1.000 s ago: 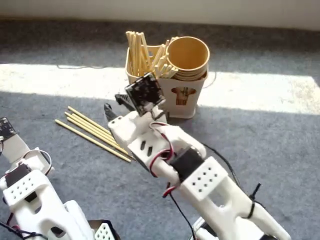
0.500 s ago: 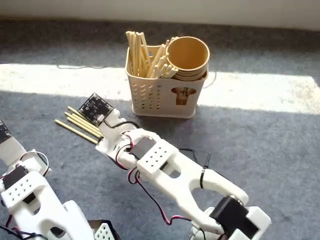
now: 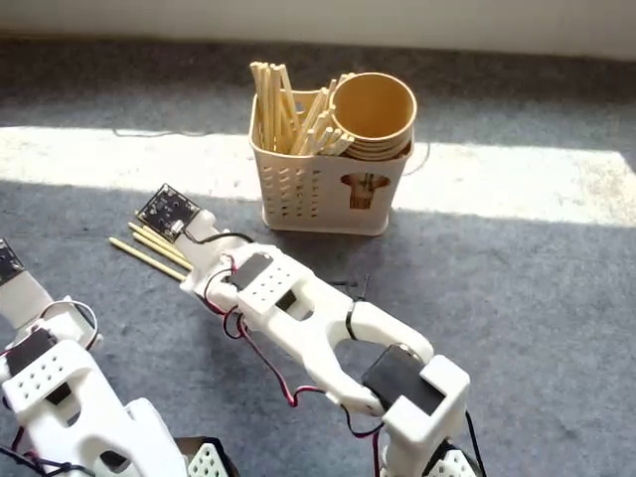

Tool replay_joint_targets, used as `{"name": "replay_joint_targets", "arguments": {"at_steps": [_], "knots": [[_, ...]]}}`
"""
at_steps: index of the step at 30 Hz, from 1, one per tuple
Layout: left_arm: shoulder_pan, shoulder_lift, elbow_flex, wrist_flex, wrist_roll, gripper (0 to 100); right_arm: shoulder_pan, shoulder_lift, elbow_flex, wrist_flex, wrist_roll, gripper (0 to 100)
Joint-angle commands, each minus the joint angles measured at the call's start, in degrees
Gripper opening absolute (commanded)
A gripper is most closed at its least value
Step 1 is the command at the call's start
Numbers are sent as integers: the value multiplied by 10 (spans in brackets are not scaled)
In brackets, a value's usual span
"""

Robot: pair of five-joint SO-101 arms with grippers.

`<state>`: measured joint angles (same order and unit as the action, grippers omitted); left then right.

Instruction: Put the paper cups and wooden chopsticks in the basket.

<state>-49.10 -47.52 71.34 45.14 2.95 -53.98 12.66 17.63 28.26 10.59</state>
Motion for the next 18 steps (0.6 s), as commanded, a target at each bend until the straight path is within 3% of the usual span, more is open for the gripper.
{"name": "replay_joint_targets", "arguments": {"at_steps": [1, 4, 9, 18], "knots": [[14, -10, -21, -11, 4, 73, 7, 5, -46, 1, 7, 121], [14, -10, -21, -11, 4, 73, 7, 12, -54, 1, 7, 134], [14, -10, -20, -11, 4, 73, 7, 23, -51, 2, -23, 255], [14, -10, -20, -11, 4, 73, 4, 69, -56, 2, -30, 257]]}}
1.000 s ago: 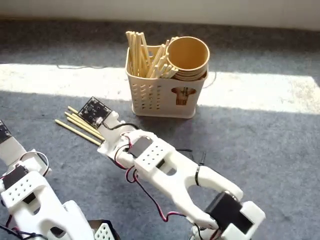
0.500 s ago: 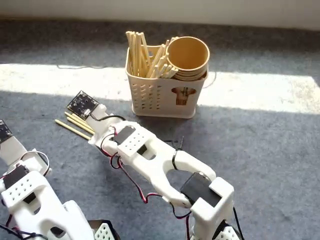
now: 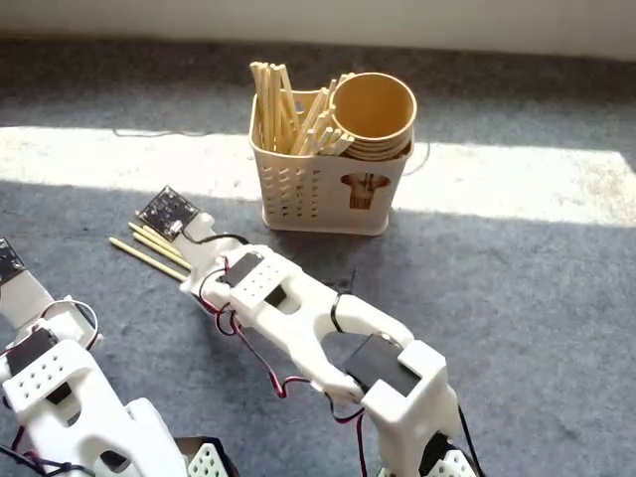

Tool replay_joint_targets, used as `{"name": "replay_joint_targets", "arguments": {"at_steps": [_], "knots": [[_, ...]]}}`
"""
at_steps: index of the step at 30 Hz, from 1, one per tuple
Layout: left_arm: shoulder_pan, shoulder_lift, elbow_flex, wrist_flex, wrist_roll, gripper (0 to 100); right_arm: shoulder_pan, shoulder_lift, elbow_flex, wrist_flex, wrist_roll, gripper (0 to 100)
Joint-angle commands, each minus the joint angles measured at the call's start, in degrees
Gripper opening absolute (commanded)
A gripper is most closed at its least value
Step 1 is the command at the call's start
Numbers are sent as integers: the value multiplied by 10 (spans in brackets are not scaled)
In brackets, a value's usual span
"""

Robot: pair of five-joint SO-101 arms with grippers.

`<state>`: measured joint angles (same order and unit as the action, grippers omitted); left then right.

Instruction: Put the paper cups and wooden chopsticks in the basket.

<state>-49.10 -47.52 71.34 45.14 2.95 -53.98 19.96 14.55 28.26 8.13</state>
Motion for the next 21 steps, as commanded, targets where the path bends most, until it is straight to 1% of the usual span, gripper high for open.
{"name": "replay_joint_targets", "arguments": {"at_steps": [1, 12, 14, 21], "knots": [[14, -10, -20, -11, 4, 73, 4, -2, -25, 2, -5, 257], [15, -10, -19, -11, 4, 73, 1, 3, -23, 10, -4, 245], [15, -10, -19, -11, 4, 73, 2, 3, -24, 39, 12, 201], [15, -10, -19, -11, 4, 74, -1, 3, -24, 120, 115, 4]]}}
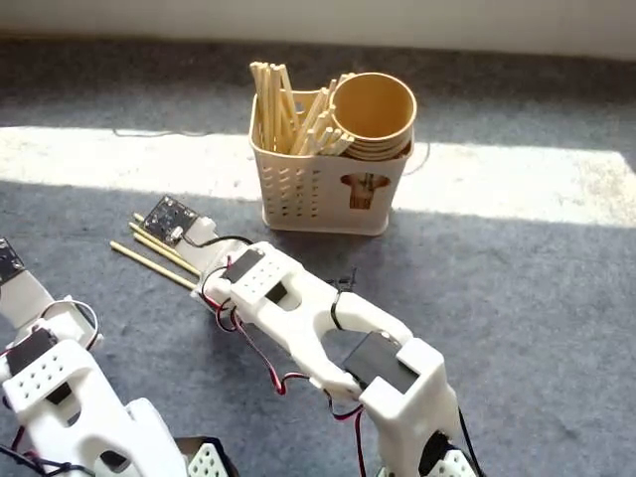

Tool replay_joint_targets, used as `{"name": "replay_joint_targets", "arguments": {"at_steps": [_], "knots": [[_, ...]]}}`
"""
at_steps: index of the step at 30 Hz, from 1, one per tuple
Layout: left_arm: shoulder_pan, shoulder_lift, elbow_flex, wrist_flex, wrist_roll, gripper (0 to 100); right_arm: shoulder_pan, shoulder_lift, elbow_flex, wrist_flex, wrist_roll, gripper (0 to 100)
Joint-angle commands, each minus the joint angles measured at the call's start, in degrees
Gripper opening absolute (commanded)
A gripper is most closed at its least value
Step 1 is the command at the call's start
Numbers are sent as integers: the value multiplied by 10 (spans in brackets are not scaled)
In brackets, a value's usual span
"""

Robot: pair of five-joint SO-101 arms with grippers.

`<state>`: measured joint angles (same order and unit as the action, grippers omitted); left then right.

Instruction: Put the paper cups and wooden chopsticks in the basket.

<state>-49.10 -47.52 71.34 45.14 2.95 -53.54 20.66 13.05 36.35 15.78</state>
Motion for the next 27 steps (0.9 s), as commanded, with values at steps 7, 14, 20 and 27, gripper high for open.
{"name": "replay_joint_targets", "arguments": {"at_steps": [7, 14, 20, 27], "knots": [[15, -10, -19, -11, 4, 74, -3, -7, -9, 118, 89, 6], [15, -10, -20, -11, 4, 74, -3, -9, -44, 213, 98, 6], [15, -10, -20, -11, 4, 74, -3, -9, -65, 349, 98, 11], [14, -10, -20, -11, 4, 74, -3, -13, -65, 393, 80, 103]]}}
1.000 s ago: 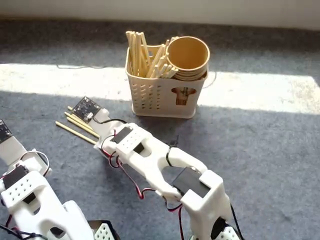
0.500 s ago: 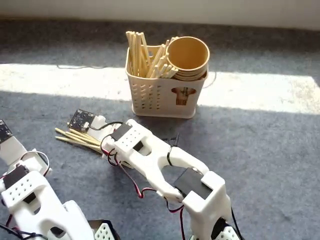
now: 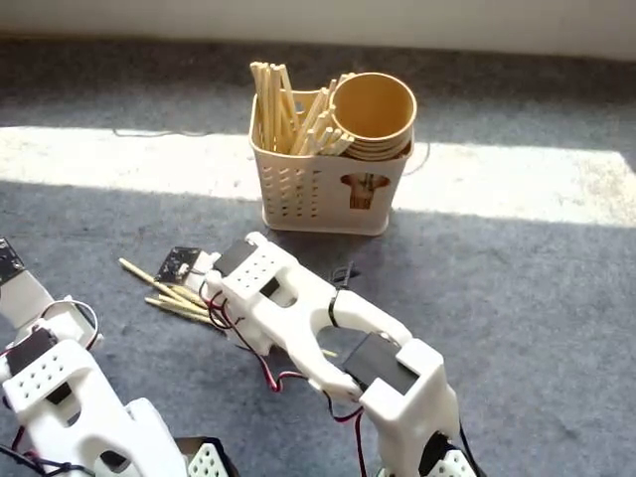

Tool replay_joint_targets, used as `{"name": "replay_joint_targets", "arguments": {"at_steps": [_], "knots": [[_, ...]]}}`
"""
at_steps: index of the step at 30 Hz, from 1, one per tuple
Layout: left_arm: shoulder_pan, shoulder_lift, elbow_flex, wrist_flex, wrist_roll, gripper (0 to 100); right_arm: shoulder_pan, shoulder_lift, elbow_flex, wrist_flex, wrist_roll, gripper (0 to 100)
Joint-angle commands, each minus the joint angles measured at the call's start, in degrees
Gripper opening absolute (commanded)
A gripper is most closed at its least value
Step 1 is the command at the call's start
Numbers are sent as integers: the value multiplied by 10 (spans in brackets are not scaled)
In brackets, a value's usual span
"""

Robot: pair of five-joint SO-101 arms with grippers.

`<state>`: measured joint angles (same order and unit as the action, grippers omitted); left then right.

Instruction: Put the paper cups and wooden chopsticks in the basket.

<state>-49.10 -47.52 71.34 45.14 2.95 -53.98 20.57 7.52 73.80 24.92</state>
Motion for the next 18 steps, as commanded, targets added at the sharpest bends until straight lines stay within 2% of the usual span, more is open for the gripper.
{"name": "replay_joint_targets", "arguments": {"at_steps": [1, 11, 18], "knots": [[14, -10, -19, -11, 4, 74, 1, -21, -10, 18, -26, 104], [14, -10, -19, -11, 4, 74, -22, -195, 33, 7, -45, 106], [14, -10, -19, -11, 4, 74, -79, -207, 48, -92, -45, 106]]}}
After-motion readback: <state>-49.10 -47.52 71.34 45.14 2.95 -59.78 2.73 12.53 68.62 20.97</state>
